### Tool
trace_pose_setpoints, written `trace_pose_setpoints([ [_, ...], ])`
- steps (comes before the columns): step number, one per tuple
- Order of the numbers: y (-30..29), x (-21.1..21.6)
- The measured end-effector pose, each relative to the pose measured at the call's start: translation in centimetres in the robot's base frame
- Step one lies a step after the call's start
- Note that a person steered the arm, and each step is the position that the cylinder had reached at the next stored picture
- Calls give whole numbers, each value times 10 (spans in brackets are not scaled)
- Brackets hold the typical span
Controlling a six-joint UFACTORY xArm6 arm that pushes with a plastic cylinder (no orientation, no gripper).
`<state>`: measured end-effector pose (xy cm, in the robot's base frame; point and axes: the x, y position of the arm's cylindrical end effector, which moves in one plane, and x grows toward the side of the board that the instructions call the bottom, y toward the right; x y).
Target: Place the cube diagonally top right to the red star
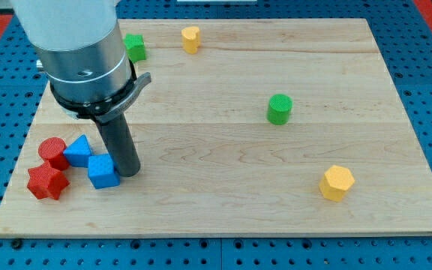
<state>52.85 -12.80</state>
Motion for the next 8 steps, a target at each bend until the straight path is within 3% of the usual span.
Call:
trace_pose_setpoints([
  [4, 15, -1],
  [6, 113, -4],
  [8, 177, 70],
])
